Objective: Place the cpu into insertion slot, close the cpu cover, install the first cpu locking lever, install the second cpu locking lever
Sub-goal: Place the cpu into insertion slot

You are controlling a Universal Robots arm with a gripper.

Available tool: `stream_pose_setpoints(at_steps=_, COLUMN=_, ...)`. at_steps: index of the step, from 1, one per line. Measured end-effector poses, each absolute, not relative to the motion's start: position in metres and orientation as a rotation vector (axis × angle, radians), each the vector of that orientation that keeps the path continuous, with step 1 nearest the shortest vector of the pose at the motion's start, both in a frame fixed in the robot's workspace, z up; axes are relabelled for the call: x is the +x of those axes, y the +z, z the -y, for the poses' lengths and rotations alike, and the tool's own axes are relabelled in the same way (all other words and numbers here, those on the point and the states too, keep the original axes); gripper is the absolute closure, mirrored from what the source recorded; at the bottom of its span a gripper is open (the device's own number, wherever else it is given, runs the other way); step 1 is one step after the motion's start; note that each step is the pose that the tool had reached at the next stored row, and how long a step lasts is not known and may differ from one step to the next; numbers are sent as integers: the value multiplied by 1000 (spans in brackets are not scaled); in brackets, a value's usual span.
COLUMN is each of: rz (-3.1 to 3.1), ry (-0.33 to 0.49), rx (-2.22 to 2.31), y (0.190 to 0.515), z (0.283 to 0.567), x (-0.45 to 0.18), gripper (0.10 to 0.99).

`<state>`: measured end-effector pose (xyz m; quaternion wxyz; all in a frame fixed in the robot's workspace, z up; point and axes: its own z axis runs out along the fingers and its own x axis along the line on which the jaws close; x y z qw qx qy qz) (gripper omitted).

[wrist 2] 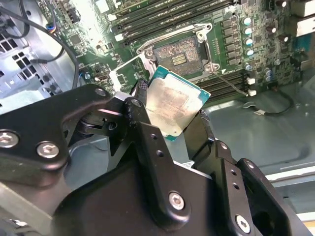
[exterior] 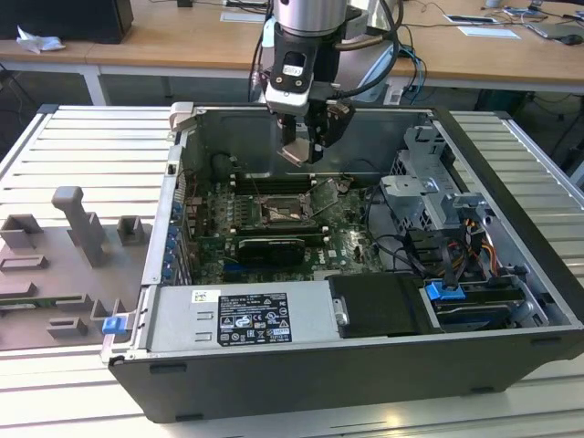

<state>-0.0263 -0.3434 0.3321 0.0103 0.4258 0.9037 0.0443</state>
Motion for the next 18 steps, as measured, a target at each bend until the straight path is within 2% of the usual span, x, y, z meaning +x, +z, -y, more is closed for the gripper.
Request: stream_pose_setpoints(at_steps=18, rz=-2798, ry=137, rx=1374, y=327, z=343, x=-26, gripper=545)
